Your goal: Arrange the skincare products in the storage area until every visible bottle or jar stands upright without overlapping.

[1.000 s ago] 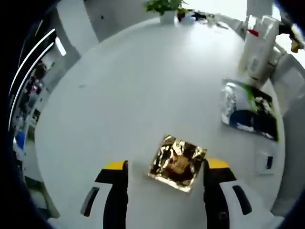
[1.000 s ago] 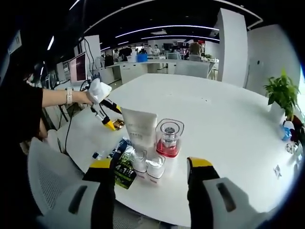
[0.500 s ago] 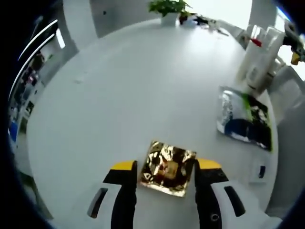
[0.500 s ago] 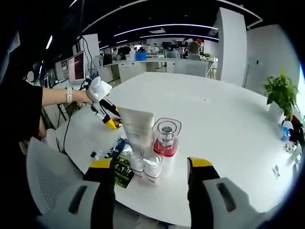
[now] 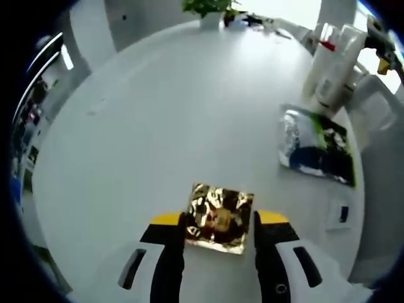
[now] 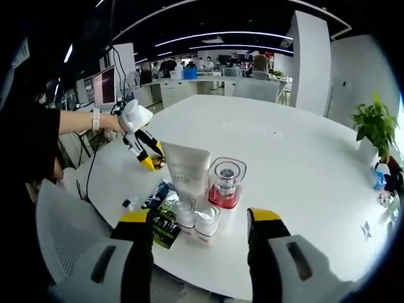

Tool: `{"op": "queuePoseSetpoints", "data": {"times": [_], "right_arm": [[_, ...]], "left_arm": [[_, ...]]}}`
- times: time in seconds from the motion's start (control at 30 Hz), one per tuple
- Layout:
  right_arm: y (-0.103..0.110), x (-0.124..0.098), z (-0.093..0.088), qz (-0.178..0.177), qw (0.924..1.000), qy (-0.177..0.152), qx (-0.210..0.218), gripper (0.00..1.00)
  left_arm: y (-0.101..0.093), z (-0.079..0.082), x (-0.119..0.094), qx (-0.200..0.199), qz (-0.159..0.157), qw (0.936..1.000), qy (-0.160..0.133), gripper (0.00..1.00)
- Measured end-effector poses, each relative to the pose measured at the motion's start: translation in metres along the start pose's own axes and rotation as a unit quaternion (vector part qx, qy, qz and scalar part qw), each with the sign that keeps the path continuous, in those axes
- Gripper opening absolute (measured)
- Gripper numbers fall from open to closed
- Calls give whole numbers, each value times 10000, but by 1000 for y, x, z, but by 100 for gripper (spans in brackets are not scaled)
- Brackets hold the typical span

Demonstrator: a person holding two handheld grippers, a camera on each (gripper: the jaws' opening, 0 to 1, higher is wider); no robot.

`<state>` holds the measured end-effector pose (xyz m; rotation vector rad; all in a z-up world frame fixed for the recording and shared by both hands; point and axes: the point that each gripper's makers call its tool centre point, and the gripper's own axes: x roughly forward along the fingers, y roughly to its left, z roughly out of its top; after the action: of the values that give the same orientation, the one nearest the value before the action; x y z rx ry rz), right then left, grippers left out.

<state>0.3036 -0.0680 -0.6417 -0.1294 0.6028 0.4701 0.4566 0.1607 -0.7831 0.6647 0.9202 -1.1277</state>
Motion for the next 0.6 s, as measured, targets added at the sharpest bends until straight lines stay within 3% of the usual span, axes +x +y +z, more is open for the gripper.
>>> {"op": "queuePoseSetpoints", "data": {"times": [0.6], "right_arm": [[-2, -5, -3, -26, 10000, -20, -5, 61]], "left_arm": [[-8, 0, -3, -75, 39, 9998, 198, 37]]}}
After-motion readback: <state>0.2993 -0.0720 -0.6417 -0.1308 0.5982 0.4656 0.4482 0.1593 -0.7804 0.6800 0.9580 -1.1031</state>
